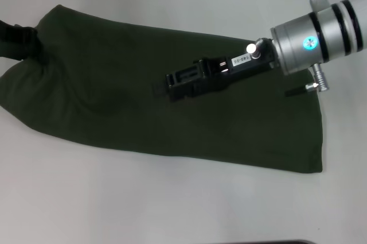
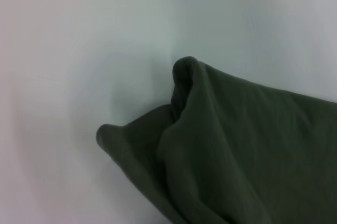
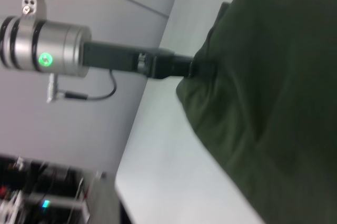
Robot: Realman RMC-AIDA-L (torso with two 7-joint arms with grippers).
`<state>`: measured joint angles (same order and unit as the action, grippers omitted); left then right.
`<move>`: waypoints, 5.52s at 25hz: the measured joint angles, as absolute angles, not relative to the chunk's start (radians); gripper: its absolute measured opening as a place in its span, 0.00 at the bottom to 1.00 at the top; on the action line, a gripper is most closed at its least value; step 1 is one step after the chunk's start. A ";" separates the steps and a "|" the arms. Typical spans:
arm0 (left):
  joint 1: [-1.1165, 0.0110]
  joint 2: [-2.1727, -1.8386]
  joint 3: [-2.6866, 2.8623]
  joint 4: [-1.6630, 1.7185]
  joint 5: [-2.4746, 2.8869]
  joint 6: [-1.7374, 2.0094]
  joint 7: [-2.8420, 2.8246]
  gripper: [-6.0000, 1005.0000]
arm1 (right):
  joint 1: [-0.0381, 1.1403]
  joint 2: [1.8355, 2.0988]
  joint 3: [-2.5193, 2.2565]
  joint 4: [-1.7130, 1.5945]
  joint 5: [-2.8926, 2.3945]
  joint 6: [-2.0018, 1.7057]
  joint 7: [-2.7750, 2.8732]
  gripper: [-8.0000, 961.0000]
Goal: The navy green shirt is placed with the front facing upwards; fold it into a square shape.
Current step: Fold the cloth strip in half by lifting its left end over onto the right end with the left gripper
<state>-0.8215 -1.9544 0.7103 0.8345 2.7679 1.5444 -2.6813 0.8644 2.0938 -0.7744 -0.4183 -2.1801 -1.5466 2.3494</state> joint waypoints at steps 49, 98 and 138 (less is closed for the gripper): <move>-0.776 -1.931 0.655 0.981 2.646 1.708 -2.643 0.07 | 0.979 2.117 -0.881 -0.083 -2.032 -1.013 2.324 0.03; -0.750 -1.954 0.654 1.075 2.558 1.774 -2.641 0.07 | 1.093 2.121 -1.043 -0.008 -1.907 -0.893 2.259 0.03; -0.736 -1.954 0.641 1.120 2.424 1.873 -2.621 0.07 | 1.007 2.119 -1.048 -0.113 -1.860 -0.956 2.279 0.03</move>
<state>-0.7362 -1.9538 0.6415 1.1198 2.4237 1.8731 -2.6211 1.0071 2.1191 -1.0483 -0.1128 -1.8598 -0.9562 2.2792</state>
